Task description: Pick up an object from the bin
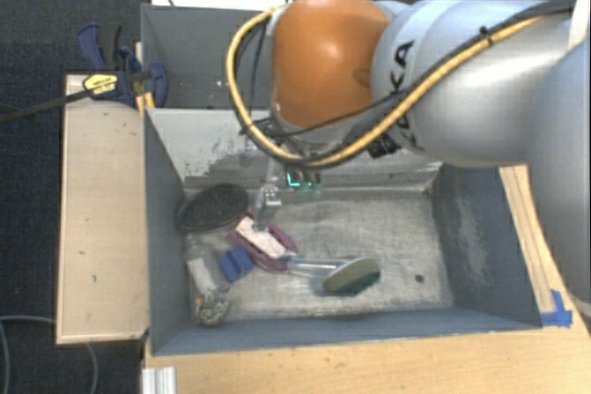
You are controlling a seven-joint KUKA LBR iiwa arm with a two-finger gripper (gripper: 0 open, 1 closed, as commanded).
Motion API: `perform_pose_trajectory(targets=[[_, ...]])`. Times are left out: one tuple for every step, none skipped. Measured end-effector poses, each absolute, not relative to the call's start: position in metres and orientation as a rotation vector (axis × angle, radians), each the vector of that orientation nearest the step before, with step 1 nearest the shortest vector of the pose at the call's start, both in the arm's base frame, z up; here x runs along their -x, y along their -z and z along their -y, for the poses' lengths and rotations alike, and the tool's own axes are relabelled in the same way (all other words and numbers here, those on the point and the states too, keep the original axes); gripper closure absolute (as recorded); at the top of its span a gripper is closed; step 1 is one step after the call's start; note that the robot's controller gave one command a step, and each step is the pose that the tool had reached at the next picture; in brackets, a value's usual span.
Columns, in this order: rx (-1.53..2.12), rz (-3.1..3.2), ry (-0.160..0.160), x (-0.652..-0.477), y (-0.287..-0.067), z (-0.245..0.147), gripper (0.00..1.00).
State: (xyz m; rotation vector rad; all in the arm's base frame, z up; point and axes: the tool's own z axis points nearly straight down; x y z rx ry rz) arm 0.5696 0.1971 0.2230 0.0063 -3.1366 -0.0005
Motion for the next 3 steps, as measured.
perform_pose_trajectory(targets=[[0.007,3.15,0.006,-0.593,-0.085,-0.206,0.0],[-0.342,3.131,0.006,-0.589,-0.102,-0.255,0.0],[-0.175,3.137,0.001,-0.593,-0.101,-0.235,0.0]])
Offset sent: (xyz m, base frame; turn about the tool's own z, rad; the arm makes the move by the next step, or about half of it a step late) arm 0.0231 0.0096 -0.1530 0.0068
